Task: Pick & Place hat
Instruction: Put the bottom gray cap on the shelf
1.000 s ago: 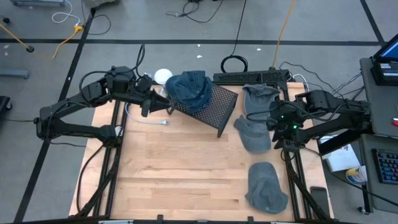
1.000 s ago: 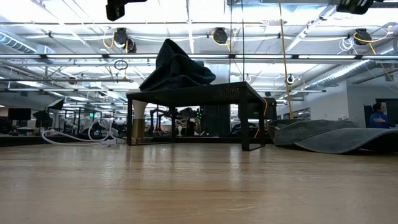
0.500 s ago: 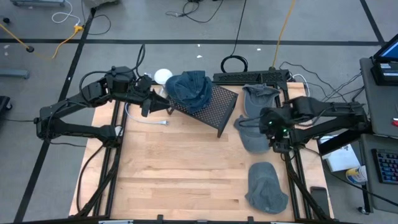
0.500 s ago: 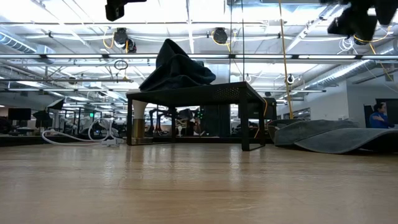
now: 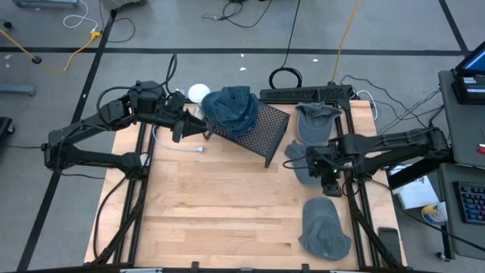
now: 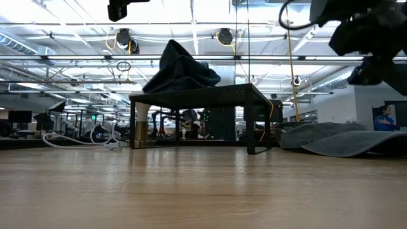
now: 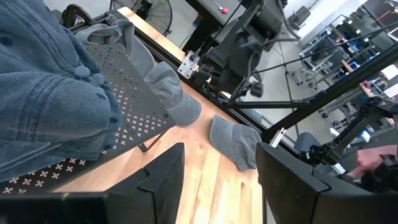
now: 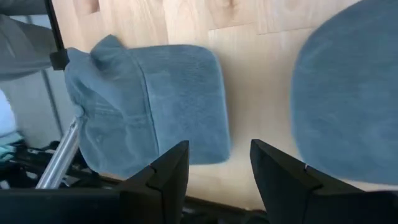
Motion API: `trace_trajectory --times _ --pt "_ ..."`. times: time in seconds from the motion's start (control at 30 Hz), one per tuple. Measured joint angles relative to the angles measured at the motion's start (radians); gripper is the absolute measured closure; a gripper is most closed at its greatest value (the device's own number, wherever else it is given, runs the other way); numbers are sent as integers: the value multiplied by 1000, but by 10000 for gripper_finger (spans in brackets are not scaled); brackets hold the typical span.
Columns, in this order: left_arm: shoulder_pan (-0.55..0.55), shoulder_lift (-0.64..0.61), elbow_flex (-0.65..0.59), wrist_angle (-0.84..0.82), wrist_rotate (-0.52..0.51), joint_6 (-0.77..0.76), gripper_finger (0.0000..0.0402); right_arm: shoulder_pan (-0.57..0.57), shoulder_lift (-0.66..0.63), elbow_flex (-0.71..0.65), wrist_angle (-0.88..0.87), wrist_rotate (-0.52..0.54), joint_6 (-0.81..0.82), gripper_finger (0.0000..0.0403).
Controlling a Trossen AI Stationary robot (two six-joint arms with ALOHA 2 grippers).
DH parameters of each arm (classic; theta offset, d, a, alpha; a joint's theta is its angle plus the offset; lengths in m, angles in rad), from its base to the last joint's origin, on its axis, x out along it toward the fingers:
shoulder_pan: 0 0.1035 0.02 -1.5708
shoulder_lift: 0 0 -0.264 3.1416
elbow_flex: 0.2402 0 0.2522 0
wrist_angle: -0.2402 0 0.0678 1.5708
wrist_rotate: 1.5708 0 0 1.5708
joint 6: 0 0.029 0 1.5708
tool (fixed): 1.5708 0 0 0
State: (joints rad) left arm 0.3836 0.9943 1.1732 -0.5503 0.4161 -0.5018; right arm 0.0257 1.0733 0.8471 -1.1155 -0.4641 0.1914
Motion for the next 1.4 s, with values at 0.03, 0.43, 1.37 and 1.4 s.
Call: trace_trajectory --times 0.03,0.43,1.37,1.4 --pt "0 0 0 0 0 0 199 0 0 -19 21 -12 10 236" --pt "0 0 0 0 1 2 199 0 27 -140 197 -73 25 236" --pt "0 0 0 -1 5 26 199 0 163 -310 499 -411 84 239" --pt "0 0 0 0 5 27 199 0 163 -310 500 -410 83 243"
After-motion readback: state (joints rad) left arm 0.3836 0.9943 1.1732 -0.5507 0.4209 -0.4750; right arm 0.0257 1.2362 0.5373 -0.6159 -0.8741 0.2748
